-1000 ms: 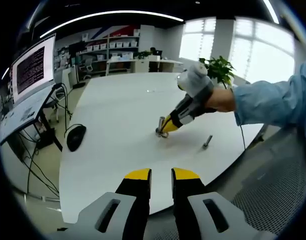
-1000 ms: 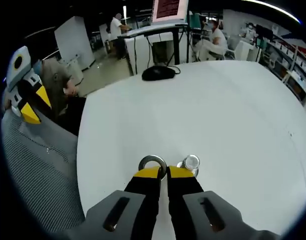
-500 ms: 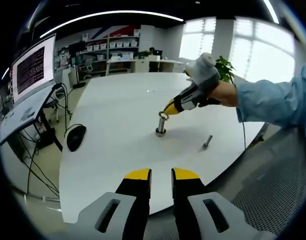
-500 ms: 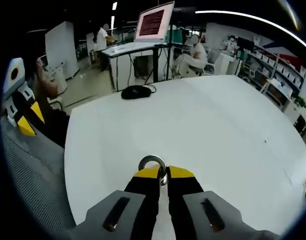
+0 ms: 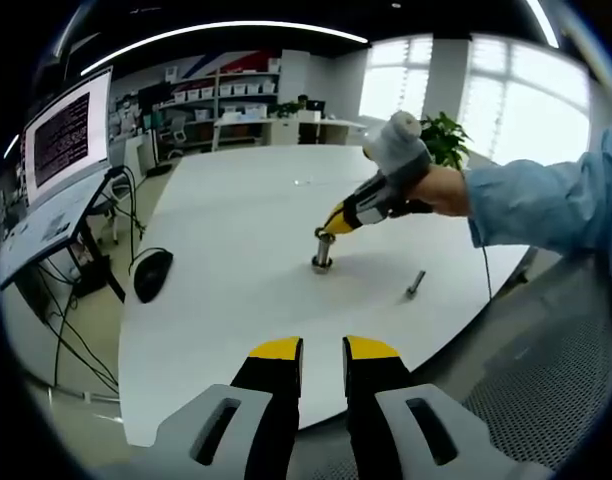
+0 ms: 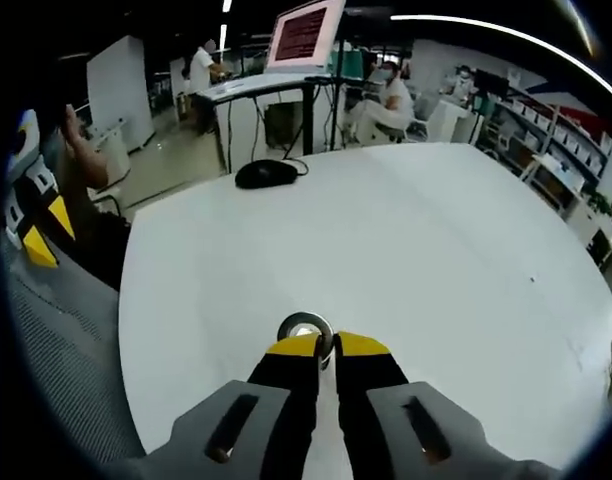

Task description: Place the washer onto the threaded stud by aligning its center hole with the stud, sliding it down to the base, and recovering from edge contact or off-axis alignment until the washer reaches the visible bottom stop.

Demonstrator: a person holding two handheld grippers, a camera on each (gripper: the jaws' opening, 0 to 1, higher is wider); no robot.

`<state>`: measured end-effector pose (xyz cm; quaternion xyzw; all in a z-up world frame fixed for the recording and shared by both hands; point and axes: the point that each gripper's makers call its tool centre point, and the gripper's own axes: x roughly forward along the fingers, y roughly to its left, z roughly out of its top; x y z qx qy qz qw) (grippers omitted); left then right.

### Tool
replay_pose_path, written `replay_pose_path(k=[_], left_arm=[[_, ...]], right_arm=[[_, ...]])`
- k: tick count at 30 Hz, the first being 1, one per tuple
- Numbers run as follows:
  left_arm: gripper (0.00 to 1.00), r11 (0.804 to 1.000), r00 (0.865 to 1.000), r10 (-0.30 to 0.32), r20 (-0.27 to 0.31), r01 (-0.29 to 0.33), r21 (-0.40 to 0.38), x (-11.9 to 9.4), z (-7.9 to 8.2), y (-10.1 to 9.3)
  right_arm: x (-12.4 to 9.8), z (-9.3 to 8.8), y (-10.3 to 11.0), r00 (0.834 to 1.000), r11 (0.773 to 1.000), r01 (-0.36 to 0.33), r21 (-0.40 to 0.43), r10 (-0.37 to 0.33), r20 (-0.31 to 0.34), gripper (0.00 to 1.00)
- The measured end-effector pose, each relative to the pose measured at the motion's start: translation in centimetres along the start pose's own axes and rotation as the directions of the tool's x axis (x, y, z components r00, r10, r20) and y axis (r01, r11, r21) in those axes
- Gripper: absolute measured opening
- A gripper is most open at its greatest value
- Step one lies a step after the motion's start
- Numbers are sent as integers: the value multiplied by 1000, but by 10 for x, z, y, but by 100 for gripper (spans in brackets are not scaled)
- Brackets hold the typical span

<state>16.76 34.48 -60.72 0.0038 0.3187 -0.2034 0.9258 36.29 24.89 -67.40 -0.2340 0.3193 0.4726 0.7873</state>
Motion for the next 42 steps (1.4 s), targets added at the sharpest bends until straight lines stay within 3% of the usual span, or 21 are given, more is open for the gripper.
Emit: replay_pose_path(k=[9,17,33,42], left_arm=[[14,1000,1000,-2,-5,2,2,0,-1,0],[14,1000,1000,-2,-6,2,4,0,-1,-1],[14,1000,1000,-1,-5,1,1,0,-1,0],[14,1000,1000,1,1,-1,-3,0,0,0]], right_arm=[[-2,0,-2,1000,1000,-16,1,16,6,14],[-7,8,14,996,997,-78,8,78,46,16],[19,-11,16,996,996,-81,-28,80,-35,20],[16,-12,20,996,995,-90,-35,89,-24,15]])
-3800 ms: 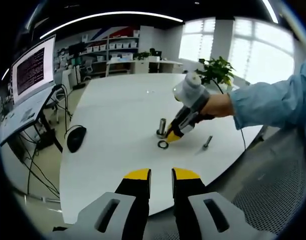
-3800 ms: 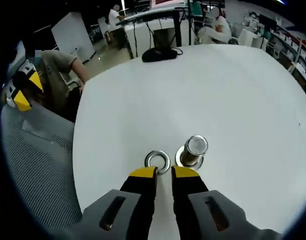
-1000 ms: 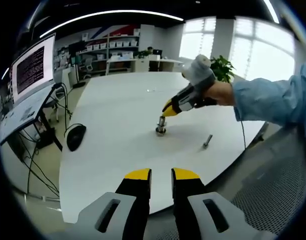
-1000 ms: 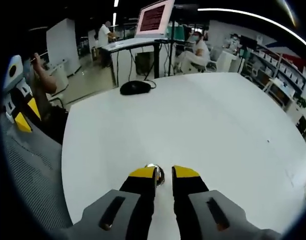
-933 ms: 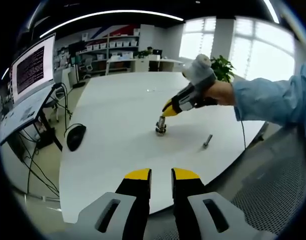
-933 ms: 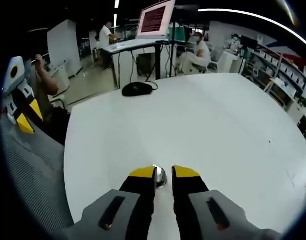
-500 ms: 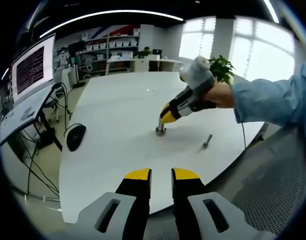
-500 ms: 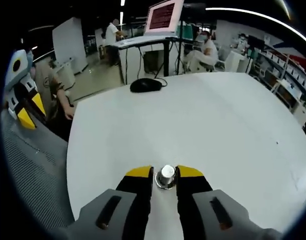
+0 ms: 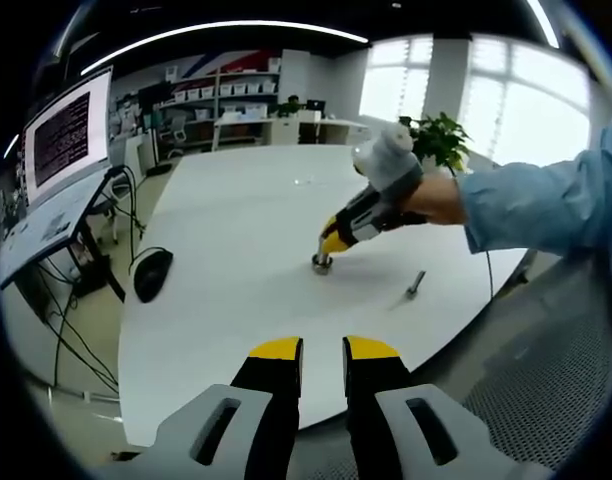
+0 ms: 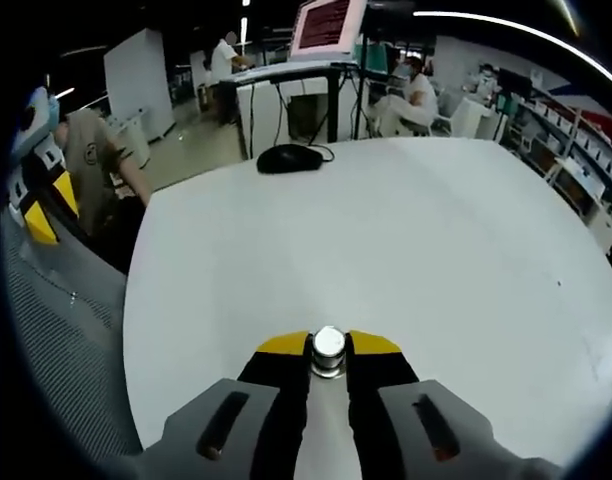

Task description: Place the washer onto the threaded stud by aligning its center hole with the stud, sliding it down to the base, and recovering from edge contact or off-axis alignment until the washer reaches the visible bottom stop.

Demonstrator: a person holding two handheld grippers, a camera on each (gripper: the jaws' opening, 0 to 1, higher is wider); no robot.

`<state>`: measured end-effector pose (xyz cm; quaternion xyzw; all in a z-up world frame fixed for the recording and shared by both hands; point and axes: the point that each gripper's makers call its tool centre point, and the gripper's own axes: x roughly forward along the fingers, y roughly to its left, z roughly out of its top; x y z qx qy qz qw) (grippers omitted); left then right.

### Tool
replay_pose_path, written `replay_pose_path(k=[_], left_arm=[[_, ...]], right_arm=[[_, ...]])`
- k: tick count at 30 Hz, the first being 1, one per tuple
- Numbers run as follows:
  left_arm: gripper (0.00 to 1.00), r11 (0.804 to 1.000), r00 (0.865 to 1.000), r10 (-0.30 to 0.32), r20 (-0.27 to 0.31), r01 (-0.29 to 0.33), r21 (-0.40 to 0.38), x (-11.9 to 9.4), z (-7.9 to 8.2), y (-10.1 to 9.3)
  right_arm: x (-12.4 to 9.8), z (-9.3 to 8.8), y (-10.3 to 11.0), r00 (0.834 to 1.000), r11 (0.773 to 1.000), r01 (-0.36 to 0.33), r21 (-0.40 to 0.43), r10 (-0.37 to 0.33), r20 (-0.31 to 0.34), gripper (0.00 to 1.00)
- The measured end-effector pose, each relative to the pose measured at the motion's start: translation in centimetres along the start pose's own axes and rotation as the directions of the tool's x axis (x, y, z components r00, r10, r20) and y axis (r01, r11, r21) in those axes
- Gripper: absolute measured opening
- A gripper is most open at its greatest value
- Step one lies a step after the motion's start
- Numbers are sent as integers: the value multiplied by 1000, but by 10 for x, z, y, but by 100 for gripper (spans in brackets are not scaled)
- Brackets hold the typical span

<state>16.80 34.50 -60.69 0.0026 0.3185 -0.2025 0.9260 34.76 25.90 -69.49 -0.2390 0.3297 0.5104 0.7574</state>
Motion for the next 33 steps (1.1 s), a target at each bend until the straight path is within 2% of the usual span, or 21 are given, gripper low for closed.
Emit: replay_pose_path(k=[20,33], left_arm=[[14,1000,999,1,32,-1,8,-2,5,0],[14,1000,998,0,61,-1,18,-3,10,-2]], right_arm=[[-27,-32,51,993,992,-86,-93,78,-93,14],[-42,-48,77,986,985,-102,-135,82,-146,14]])
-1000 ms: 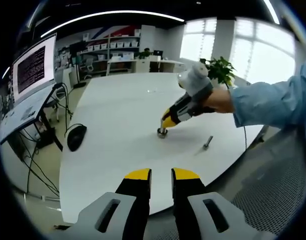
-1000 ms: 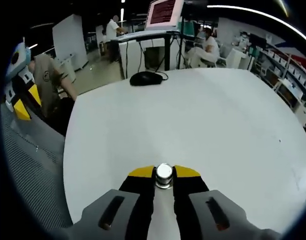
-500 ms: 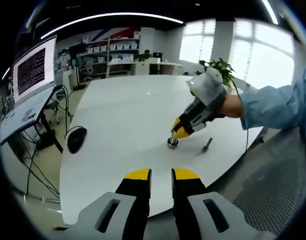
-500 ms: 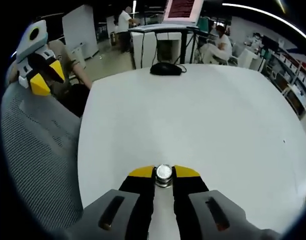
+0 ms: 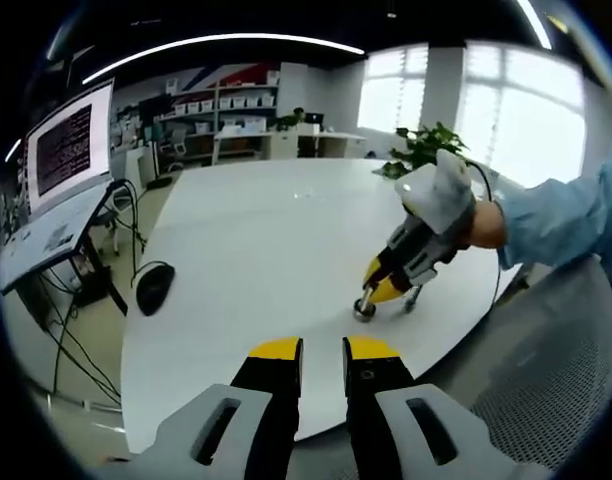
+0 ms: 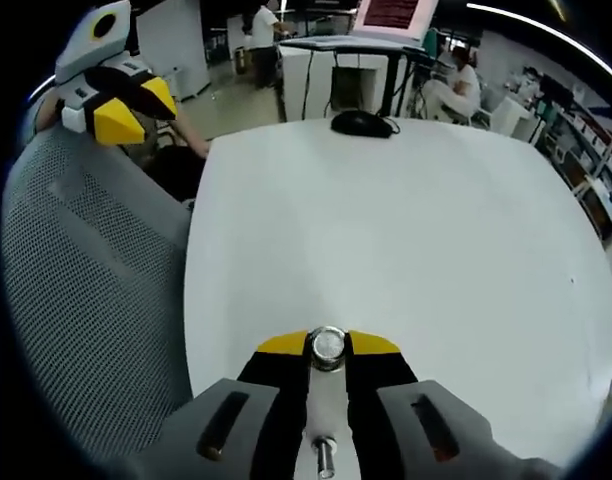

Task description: Place the washer onto the threaded stud by aligning its center hole with the stud, sliding it down to the base, and recovering from edge contact or off-axis alignment until the washer reaches the visible bottom stop.

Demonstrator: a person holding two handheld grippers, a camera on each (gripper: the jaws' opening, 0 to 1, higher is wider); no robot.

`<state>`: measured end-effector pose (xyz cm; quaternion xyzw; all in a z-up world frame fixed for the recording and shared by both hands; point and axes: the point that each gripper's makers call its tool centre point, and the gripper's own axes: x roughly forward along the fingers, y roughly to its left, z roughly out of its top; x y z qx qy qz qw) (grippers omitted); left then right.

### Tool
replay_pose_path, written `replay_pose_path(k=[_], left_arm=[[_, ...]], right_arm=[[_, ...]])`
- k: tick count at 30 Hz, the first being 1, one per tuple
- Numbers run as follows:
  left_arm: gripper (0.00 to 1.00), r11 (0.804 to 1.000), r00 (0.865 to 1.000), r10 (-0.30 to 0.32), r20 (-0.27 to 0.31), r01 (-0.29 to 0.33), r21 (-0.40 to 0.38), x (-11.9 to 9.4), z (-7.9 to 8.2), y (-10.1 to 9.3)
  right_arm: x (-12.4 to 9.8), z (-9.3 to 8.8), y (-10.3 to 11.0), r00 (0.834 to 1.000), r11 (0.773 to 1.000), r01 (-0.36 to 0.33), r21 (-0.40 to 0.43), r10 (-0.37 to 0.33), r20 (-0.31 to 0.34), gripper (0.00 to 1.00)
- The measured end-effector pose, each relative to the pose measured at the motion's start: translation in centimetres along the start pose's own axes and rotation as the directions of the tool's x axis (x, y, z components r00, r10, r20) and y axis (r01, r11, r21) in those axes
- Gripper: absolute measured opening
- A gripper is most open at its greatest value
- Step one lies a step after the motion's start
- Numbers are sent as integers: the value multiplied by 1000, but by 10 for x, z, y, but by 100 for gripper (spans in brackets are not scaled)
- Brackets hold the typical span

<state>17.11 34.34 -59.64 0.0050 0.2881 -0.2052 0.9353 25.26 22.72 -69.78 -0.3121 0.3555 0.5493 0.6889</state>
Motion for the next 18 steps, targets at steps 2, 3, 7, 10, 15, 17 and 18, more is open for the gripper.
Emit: replay_pose_path(k=[2,3,7,10,15,17,18], left_arm=[[14,1000,1000,1,1,-1,-2,0,0,0],[14,1000,1000,2,-3,-2,-4,0,-1,0],[14,1000,1000,8,-16,-8,-16,0,-4,1],[14,1000,1000,4,-10,-4,-4,0,-2,-1],[14,1000,1000,9,-9,-9,-14,0,-2,0],[14,1000,1000,11,-15,-11,-14,0,-3,1],[14,1000,1000,11,-17,-11,-14,0,-4,1]], right_arm=[[-2,-2,4,1000,1000,-2,1,2,-4,14],[-2,-3,5,1000,1000,-4,0,4,-10,14],[-5,-7,10,1000,1000,-18,2,18,-20,14],[-7,-9,12,999,1000,-28,-5,28,-24,14],[-25,4,3,999,1000,-13,17,12,44,21],[-37,9,-1,998,999,-7,42,4,70,29],[-42,11,-5,996,998,6,58,-11,91,31]])
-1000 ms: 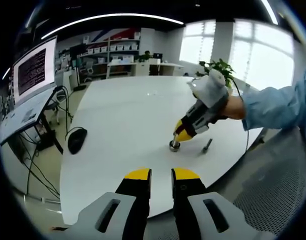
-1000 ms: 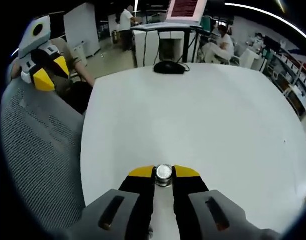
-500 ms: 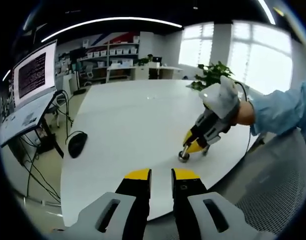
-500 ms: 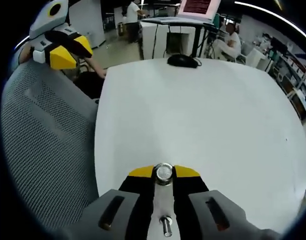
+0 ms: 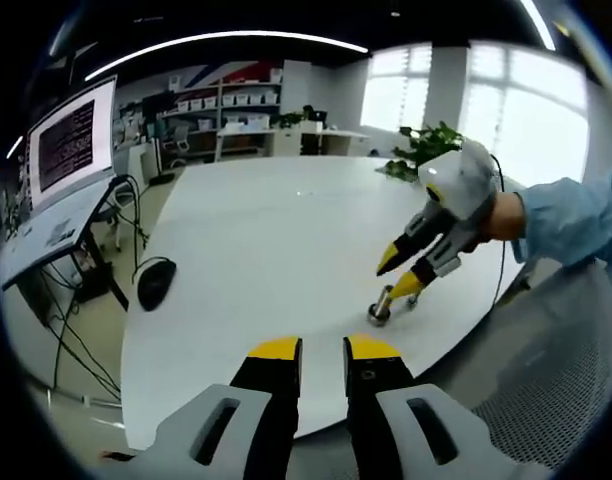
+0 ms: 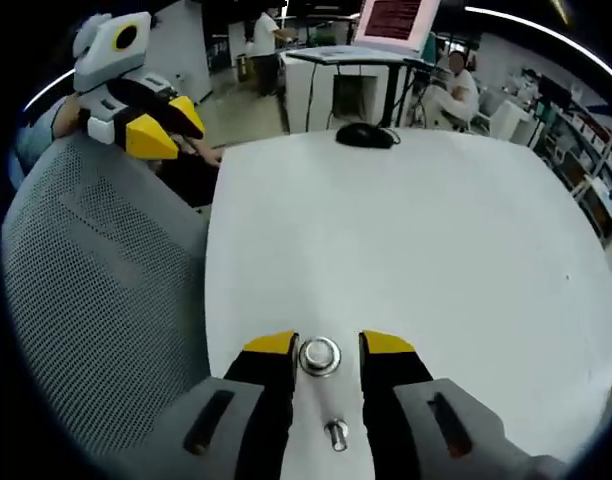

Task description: Place the washer onto the threaded stud by aligning its center hole with the stud, sliding it down to the base, and recovering from edge contact or off-axis alignment until the washer reaches the visible bottom stop.

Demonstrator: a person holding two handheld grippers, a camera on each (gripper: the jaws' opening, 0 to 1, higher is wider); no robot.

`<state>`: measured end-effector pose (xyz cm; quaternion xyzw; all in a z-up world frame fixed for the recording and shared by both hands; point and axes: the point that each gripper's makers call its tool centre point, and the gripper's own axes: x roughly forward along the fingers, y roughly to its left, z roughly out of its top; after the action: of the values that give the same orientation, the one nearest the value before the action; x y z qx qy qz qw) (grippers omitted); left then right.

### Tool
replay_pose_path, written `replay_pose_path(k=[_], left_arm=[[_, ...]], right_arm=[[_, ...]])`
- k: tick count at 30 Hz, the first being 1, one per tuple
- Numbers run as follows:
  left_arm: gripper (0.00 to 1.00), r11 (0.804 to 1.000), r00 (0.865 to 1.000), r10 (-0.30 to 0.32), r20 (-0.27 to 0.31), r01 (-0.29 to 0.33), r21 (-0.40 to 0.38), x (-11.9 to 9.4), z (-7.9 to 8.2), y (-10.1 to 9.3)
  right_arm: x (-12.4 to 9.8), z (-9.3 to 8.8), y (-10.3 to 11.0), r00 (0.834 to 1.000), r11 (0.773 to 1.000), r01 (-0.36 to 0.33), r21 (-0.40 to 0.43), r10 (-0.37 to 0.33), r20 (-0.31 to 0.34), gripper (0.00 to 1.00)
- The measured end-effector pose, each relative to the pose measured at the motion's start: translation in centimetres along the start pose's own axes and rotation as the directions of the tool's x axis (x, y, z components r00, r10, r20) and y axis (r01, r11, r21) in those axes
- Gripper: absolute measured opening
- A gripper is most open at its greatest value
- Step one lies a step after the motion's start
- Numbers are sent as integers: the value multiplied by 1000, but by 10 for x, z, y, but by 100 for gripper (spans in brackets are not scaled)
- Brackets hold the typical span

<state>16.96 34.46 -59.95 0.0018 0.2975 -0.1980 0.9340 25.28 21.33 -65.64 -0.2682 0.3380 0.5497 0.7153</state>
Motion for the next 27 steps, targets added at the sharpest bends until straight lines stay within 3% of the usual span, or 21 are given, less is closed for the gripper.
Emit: replay_pose_path(k=[4,5,8,15,18,22,23,25,27], left_arm=[[14,1000,1000,-1,-4,1,6,1,0,-2],[14,1000,1000,-1,-4,1,7,1,0,-2],[14,1000,1000,7,-12,-8,-9,1,-2,0],[14,1000,1000,2,-31,-2,0,2,-5,-2],[15,1000,1000,-2,-16,2,7,1,-2,-4],[17,1000,1000,1,-11,-1,-2,-1,-5,1],[18,1000,1000,0,-7,0,-4,-1,-5,1],[19,1000,1000,-1,-5,1,-8,-1,-4,2],[19,1000,1000,-3,-1,3,-2,-2,-5,2]], right_arm=[[-29,-1,-9,998,996,23,85,-27,53,37],[-40,-6,-11,997,991,33,127,-40,60,38],[-66,-19,-17,994,985,79,151,-89,62,42],[-118,-43,-20,970,941,154,301,-201,133,46],[-135,-55,-20,954,909,189,373,-260,151,50],[-158,-68,-15,919,857,215,468,-340,199,54],[-164,-72,-17,904,842,237,485,-374,209,54],[-183,-72,-20,835,803,316,505,-488,254,54],[-193,-81,-12,814,769,344,539,-531,237,54]])
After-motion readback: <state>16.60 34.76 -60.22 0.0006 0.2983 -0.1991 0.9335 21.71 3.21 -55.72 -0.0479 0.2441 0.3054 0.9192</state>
